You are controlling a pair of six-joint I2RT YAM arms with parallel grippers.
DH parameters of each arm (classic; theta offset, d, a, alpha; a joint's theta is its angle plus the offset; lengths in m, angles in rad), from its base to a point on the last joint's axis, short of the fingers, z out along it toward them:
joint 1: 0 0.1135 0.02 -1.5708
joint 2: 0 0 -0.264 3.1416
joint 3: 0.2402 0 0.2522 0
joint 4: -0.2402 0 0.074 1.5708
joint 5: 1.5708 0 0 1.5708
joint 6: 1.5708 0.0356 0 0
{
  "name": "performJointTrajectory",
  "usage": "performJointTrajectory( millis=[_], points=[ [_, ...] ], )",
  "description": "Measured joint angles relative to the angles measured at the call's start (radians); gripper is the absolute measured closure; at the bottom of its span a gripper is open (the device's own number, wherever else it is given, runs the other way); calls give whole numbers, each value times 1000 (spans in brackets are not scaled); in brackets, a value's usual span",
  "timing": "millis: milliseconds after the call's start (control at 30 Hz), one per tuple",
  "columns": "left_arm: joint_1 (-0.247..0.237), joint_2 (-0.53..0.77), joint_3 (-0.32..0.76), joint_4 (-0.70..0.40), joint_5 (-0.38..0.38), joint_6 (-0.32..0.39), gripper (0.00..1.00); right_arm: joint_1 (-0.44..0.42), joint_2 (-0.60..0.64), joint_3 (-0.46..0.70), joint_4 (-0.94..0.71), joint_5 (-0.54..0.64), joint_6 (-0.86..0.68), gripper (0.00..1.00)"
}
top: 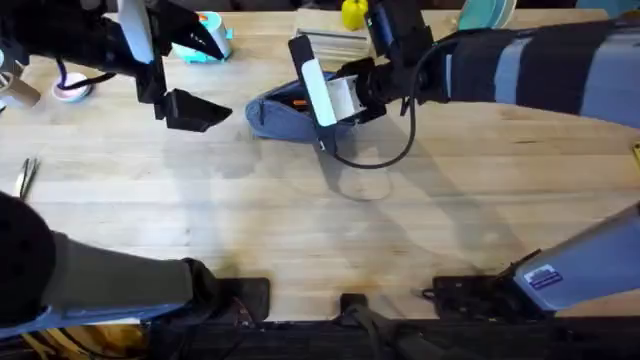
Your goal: Unzip the bag, pick up the pens from the table one at a time and place them inside, then zip the bag closed.
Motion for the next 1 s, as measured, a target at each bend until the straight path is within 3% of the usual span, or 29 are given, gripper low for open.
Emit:
performJointTrajectory(
  millis=[133, 233, 367, 400, 667, 1000],
  points=[
    [0, 0, 0, 0, 0, 0, 8, 10, 11, 5, 13, 6, -1, 970],
    [0, 0, 0, 0, 0, 0, 8, 17, 18, 6, 20, 7, 0, 824],
    [0, 0, 0, 0, 0, 0, 7, 19, 22, 27, 47, 8, -6, 296],
    [0, 0, 0, 0, 0, 0, 8, 19, 16, 42, 53, 10, -9, 15],
    [0, 0, 0, 0, 0, 0, 7, 18, 12, 42, 35, 9, 25, 4],
    [0, 0, 0, 0, 0, 0, 7, -21, -103, 29, 10, 10, 247, 4]
  ],
)
